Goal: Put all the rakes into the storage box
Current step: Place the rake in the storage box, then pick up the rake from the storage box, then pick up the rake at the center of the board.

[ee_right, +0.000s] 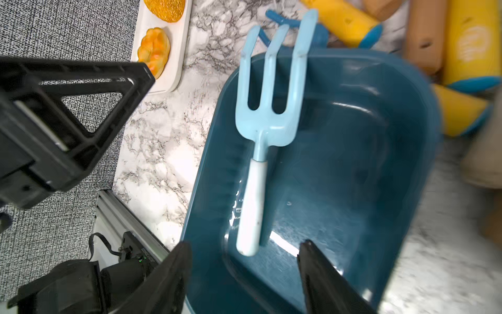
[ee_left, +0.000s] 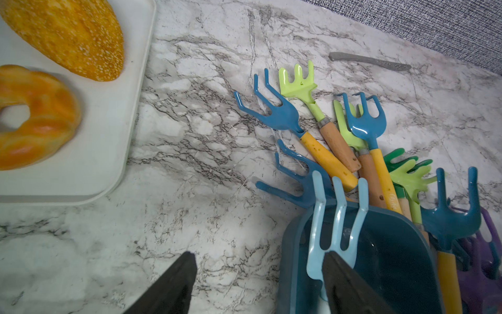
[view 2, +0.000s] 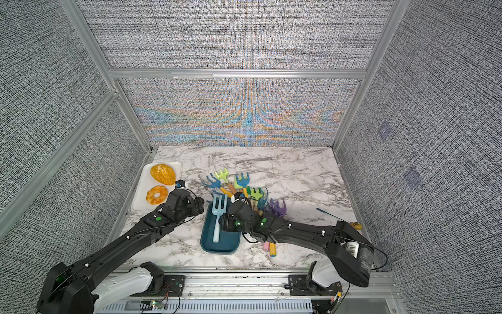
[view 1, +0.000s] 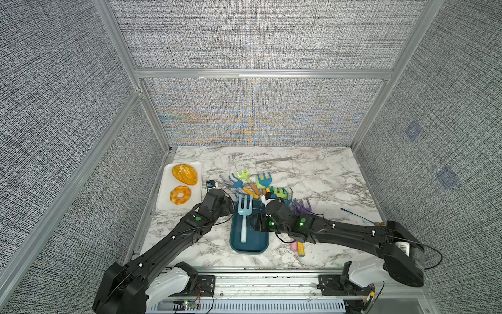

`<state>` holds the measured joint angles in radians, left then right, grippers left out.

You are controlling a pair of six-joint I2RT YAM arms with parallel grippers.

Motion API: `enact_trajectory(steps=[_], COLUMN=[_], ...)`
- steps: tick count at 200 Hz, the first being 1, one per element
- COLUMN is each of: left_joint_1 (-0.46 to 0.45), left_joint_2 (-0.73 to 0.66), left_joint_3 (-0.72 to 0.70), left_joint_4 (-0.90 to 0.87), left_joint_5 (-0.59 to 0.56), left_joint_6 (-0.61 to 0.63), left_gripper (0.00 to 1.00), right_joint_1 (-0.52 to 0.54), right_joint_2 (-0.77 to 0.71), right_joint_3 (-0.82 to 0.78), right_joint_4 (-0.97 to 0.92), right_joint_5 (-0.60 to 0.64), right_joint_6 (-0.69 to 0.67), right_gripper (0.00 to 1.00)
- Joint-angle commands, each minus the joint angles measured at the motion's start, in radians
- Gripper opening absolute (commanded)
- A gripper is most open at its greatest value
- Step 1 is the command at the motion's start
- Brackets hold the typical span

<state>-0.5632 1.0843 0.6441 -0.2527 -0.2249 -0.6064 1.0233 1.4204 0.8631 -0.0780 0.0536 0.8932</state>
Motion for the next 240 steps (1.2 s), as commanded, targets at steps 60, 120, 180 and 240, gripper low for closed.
enact_trajectory(steps=[60, 120, 180, 240], left_joint_1=[-0.025, -0.093, -0.209, -0.282], left_joint_2=[-0.013, -0.083, 0.001, 0.17], left_joint_3=[0.008, 0.022, 0.056, 0.117], left_joint_4=[0.043, -0.184, -0.249, -0.274], left_joint_5=[0.105, 0.179, 0.196, 0.143], left_joint_6=[0.03, -0.053, -0.092, -0.093], left_gripper=[0.77, 0.63, 0.51, 0.56], right_joint_1=[-0.057, -0.129, -0.223, -0.245], right_joint_2=[-0.145, -0.136, -0.063, 0.011], right_joint_3=[-0.122, -0.175, -0.172, -0.155], right_joint_4=[-0.253, -0.303, -0.211, -0.167], right_joint_5=[0.181, 0.239, 0.174, 0.157], right_joint_6=[-0.094, -0.092, -0.184, -0.209], right_gripper=[0.61, 0.53, 0.46, 0.41])
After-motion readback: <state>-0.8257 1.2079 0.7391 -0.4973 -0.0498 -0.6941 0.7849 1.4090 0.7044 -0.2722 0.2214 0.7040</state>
